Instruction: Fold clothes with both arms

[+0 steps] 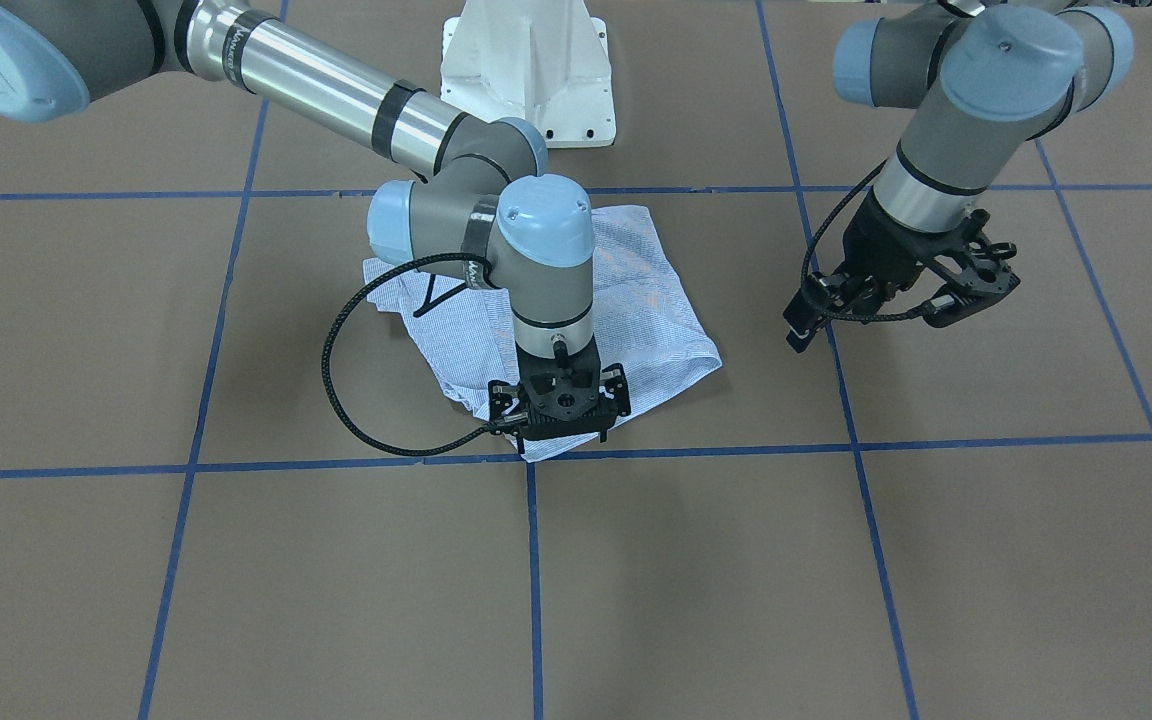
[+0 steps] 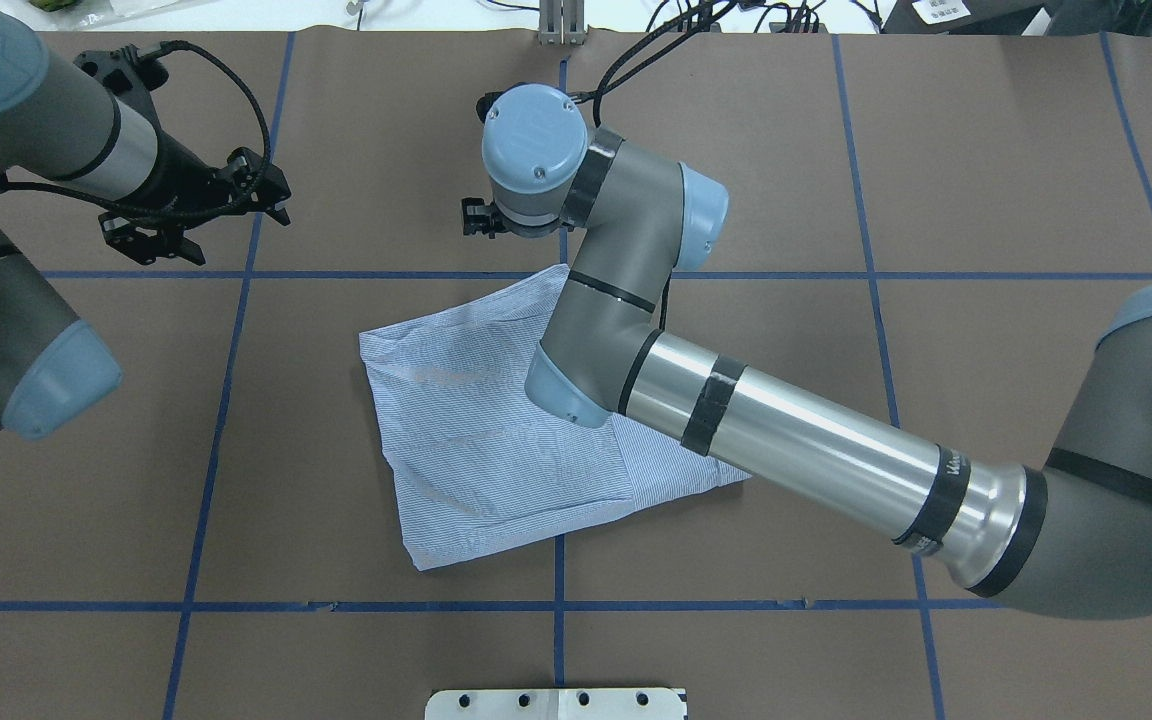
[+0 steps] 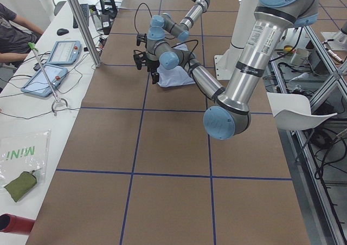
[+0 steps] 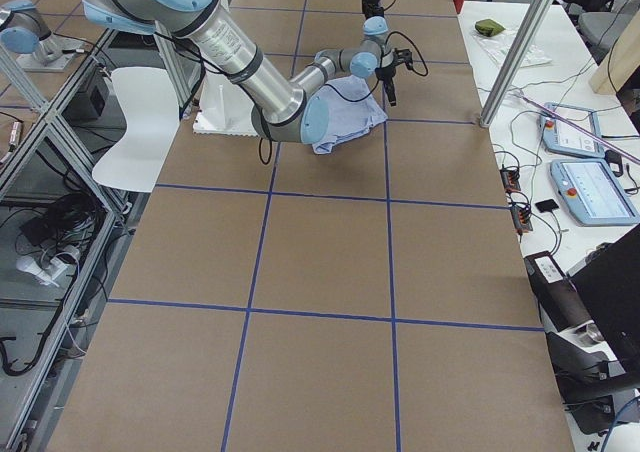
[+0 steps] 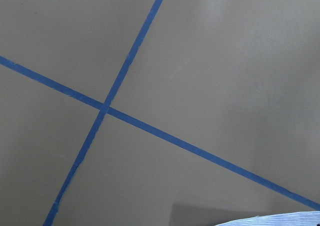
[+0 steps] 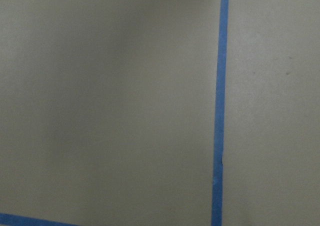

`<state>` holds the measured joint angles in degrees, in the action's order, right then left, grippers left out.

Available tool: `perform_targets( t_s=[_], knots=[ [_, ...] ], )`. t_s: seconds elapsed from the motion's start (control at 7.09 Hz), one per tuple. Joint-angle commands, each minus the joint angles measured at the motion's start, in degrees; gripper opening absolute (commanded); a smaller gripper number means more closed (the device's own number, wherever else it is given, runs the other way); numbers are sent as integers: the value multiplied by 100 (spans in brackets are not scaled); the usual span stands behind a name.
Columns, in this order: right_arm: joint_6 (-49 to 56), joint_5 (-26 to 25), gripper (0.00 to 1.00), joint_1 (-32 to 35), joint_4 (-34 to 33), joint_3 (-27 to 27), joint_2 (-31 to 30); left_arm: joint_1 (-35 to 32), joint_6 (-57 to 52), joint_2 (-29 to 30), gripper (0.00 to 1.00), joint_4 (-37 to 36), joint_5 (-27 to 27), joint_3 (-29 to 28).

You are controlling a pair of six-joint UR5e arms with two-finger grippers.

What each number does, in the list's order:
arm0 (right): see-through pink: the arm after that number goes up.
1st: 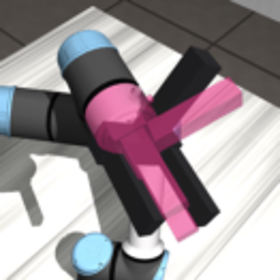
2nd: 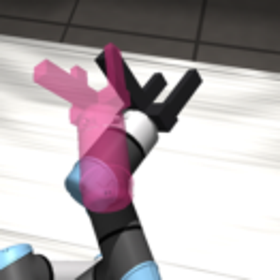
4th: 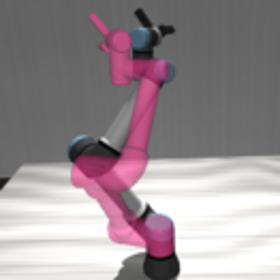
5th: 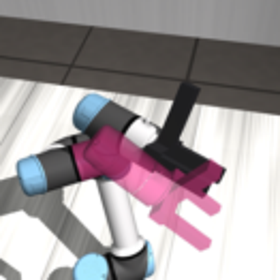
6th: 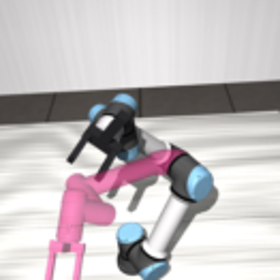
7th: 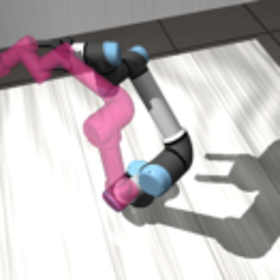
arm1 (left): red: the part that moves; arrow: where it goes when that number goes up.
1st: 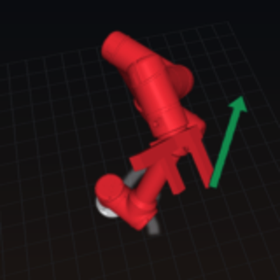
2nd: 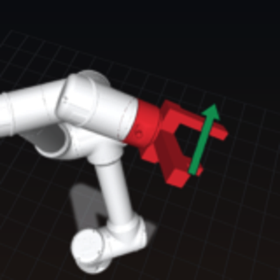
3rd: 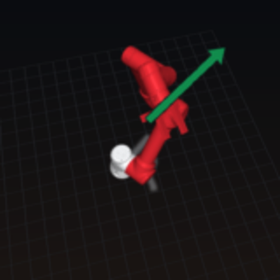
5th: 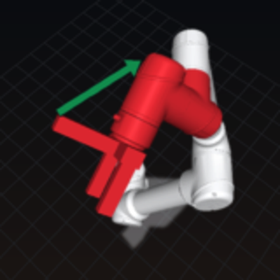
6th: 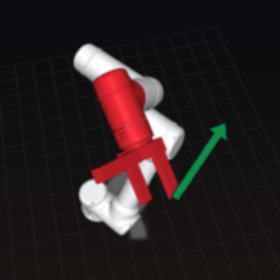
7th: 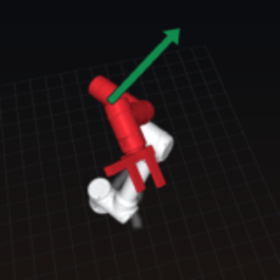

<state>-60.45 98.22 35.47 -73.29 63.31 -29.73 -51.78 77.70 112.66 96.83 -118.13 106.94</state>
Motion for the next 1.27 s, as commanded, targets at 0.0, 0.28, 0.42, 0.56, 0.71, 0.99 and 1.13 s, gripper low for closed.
perform_targets(
  t_s=[0.0, 0.28, 0.42, 0.56, 0.71, 0.99, 1.13],
  knots=[
    [522, 809, 100, 703, -1180, 923, -259, -444, -1190, -59, 99, -6, 1, -16],
    [1741, 1906, 100, 1895, -1861, 2259, -1537, -1199, -2762, -209, 99, 3, -26, -164],
    [2730, 2173, 100, 2580, -2482, 2717, -2066, -1664, -3831, -253, 99, -14, -400, -417],
    [4150, 2297, 100, 3327, -3062, 2879, -2402, -2278, -5138, -479, 99, 3, -708, -751],
    [5182, 2681, 100, 3978, -3312, 2854, -2788, -2849, -6169, -577, 99, 3, -877, -1076],
    [6558, 3150, 100, 4764, -3270, 2854, -3850, -3495, -7675, -833, 99, 12, -931, -1690],
    [6755, 3133, 100, 4915, -3262, 2880, -4395, -3749, -8230, -1147, 99, 47, -983, -1886]
  ],
)
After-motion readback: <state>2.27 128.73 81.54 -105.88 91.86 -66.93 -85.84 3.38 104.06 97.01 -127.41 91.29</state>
